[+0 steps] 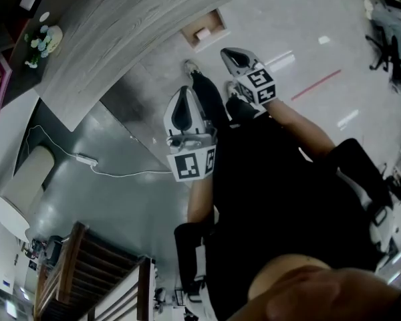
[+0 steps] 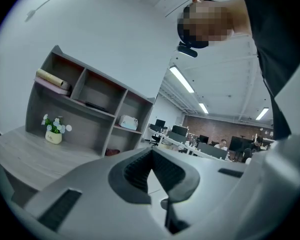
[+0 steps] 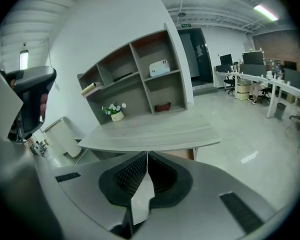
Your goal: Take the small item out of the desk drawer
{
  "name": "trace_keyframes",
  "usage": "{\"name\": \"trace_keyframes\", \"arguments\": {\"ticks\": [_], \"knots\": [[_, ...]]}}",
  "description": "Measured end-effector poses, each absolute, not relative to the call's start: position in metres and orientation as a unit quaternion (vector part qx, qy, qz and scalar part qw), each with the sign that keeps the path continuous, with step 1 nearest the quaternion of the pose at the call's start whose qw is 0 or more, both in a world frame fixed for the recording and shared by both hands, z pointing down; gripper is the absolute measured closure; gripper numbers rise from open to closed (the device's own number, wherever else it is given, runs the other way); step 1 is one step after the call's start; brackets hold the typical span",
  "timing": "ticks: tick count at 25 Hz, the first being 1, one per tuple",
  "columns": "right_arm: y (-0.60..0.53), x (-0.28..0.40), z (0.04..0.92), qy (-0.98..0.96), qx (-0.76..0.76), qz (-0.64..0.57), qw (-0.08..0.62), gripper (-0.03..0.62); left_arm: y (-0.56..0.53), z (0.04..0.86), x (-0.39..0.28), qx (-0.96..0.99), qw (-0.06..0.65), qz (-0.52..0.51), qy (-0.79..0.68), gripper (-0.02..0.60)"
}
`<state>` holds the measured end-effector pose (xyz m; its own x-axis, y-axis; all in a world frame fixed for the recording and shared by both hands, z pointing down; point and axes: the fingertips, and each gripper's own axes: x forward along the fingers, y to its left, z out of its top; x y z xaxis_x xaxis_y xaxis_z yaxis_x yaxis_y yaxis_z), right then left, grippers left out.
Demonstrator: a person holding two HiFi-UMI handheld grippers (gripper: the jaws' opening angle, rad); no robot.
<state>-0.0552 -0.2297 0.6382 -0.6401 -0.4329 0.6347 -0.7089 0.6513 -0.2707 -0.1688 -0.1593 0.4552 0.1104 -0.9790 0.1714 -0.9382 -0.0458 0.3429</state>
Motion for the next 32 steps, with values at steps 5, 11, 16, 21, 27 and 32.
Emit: {"name": "trace_keyframes", "arguments": {"ticks": [5, 11, 16, 21, 27, 32], "knots": [[-0.249, -0.076, 0.689, -0.856, 0.323, 0.275, 0.296, 0.588, -0.178, 0.474, -0.183, 0.719, 0.204, -0.051, -0.662, 0.584], [-0.259, -0.084, 0.766, -0.833, 0.316, 0.285, 0.354, 0.454, -0.196, 0.493, -0.196, 0.708, 0.223, -0.054, -0.668, 0.584], [-0.262, -0.085, 0.834, -0.795, 0.317, 0.303, 0.418, 0.402, -0.205, 0.512, -0.208, 0.702, 0.239, -0.050, -0.669, 0.584], [-0.271, -0.079, 0.893, -0.765, 0.326, 0.316, 0.458, 0.355, -0.207, 0.528, -0.214, 0.700, 0.251, -0.044, -0.667, 0.584], [-0.286, -0.075, 0.950, -0.737, 0.339, 0.323, 0.488, 0.336, -0.209, 0.551, -0.221, 0.699, 0.265, -0.043, -0.662, 0.584], [-0.294, -0.072, 0.974, -0.724, 0.336, 0.306, 0.519, 0.329, -0.211, 0.563, -0.224, 0.698, 0.271, -0.043, -0.662, 0.584]]}}
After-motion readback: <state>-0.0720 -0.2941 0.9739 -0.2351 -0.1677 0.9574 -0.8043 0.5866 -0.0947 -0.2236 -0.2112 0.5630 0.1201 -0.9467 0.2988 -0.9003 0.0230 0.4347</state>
